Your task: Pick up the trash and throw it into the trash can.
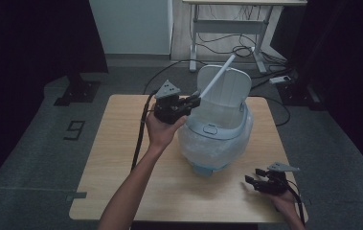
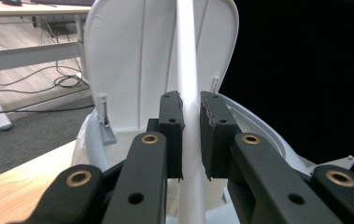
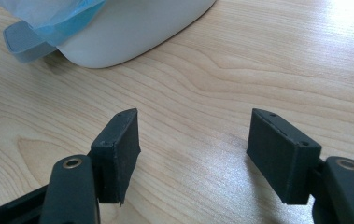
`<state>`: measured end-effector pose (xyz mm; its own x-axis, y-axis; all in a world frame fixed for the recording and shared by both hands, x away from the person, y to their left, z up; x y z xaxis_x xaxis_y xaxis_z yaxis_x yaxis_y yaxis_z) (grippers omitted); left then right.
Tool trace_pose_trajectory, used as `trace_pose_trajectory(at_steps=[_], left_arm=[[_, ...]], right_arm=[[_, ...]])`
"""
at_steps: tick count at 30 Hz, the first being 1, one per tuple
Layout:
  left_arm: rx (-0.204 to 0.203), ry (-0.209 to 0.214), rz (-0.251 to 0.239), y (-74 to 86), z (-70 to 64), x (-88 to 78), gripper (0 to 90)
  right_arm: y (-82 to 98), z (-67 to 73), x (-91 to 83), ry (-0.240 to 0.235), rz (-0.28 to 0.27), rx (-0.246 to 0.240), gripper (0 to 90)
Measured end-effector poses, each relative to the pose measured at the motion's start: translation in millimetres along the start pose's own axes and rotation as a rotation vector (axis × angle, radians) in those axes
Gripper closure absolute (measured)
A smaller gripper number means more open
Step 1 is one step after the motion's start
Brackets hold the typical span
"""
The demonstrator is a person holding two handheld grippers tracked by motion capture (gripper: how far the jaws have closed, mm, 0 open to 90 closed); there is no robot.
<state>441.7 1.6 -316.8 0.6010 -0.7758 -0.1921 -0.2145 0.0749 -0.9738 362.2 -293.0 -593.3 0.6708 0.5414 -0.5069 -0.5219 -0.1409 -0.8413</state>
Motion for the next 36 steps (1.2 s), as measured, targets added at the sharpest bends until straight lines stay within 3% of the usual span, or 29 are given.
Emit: trace_pose_trajectory(at_steps=[11,14,16,17,18,24,29,36], left_arm=[[-0.007,0.030,0.053,0.4,-5.1,31.7,79.2],[-0.008,0.009,0.065,4.5,-2.6,40.9,77.8],[-0.027,-0.030,0.079,7.4,1.2,46.0,63.9],[-0.045,-0.032,0.104,10.3,2.9,47.8,49.1],[-0.052,-0.029,0.109,11.3,3.3,47.9,40.4],[-0.075,0.002,0.083,16.9,5.8,27.1,29.0],[-0.051,0.016,0.057,25.2,11.0,-3.3,26.4],[-0.005,0.019,0.034,51.4,18.6,-41.7,22.8]], right_arm=[[-0.1,-3.3,-1.1,0.003,-0.003,0.009,34.0],[0.0,-4.1,-1.6,0.003,-0.004,0.012,34.0],[0.1,-4.3,-1.8,0.003,-0.004,0.011,34.0],[0.2,-4.4,-2.0,0.004,-0.004,0.011,34.0],[0.3,-4.4,-2.2,0.005,-0.004,0.011,34.0],[0.6,-5.3,-3.1,0.007,-0.005,0.011,33.9],[0.3,-5.5,-3.3,0.010,-0.007,0.010,33.9],[0.7,-5.0,-2.6,0.012,-0.003,0.011,33.9]])
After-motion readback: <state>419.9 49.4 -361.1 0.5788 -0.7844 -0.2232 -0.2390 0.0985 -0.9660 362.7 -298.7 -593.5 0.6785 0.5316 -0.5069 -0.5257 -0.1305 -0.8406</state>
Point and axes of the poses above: each handheld gripper's, and its own axes: x roughly forward along the jaws, y roughly out of its underside, z roughly to its left, the point moved 7 cm from there along x, roughly forward along the jaws, and after that the axes turned 5 degrees about -z, right-handed, at the moved point
